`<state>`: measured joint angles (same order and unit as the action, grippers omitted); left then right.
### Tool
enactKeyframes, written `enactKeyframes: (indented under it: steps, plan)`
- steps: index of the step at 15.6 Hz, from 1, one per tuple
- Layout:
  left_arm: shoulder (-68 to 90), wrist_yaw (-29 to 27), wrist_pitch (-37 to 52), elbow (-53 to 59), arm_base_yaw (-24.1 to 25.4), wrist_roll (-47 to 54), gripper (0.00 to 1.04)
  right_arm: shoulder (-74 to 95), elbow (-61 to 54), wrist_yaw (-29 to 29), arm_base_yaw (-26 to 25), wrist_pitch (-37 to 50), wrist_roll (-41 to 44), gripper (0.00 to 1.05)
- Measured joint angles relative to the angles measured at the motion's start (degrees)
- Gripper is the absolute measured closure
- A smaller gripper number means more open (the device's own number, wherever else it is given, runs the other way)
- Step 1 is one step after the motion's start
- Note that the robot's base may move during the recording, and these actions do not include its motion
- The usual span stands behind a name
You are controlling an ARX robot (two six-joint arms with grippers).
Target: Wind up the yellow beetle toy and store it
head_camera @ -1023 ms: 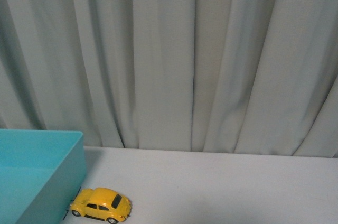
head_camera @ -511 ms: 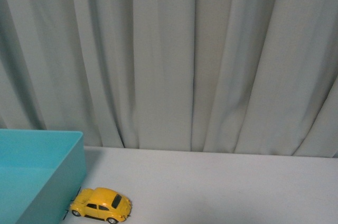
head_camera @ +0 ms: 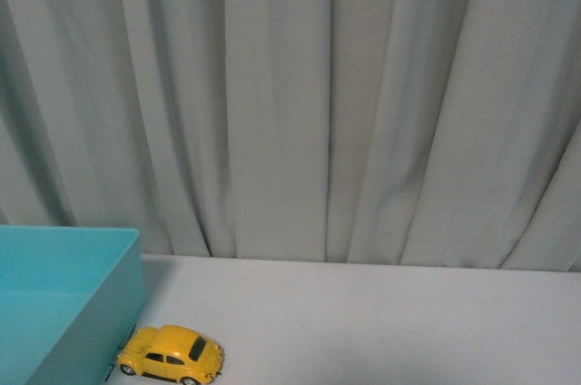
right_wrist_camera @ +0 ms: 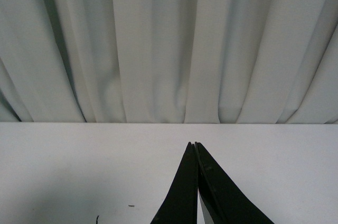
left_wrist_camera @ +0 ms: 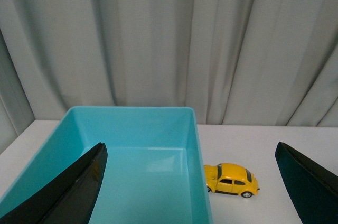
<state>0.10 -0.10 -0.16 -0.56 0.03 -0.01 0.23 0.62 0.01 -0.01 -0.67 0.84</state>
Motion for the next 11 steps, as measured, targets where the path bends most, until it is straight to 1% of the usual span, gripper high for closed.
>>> enactKeyframes:
  steps: [3,4,5,6,8,9,10,11]
  plan:
    - [0.02,0.07,-0.04,0.00,0.00,0.02,0.07,-0.09,0.00,0.00,0.00,0.42,0.00,1.03]
    - [0.02,0.07,-0.02,0.00,0.00,0.02,0.07,-0.09,0.00,0.00,0.00,0.46,0.00,0.98]
    - [0.02,0.07,-0.04,0.00,0.00,0.02,0.07,-0.09,0.00,0.00,0.00,0.46,0.00,0.91]
    - [0.02,0.07,-0.04,0.00,0.00,0.02,0.07,-0.09,0.00,0.00,0.00,0.46,0.00,0.77]
    - [0.02,0.07,-0.04,0.00,0.00,0.02,0.07,-0.09,0.00,0.00,0.00,0.46,0.00,0.55]
    - [0.02,0.07,-0.04,0.00,0.00,0.02,0.07,-0.09,0.00,0.00,0.00,0.46,0.00,0.30]
    - [0.02,0.07,-0.02,0.00,0.00,0.02,0.07,-0.09,0.00,0.00,0.00,0.46,0.00,0.23]
    - [0.02,0.07,-0.04,0.00,0.00,0.02,0.07,-0.09,0.00,0.00,0.00,0.46,0.00,0.09]
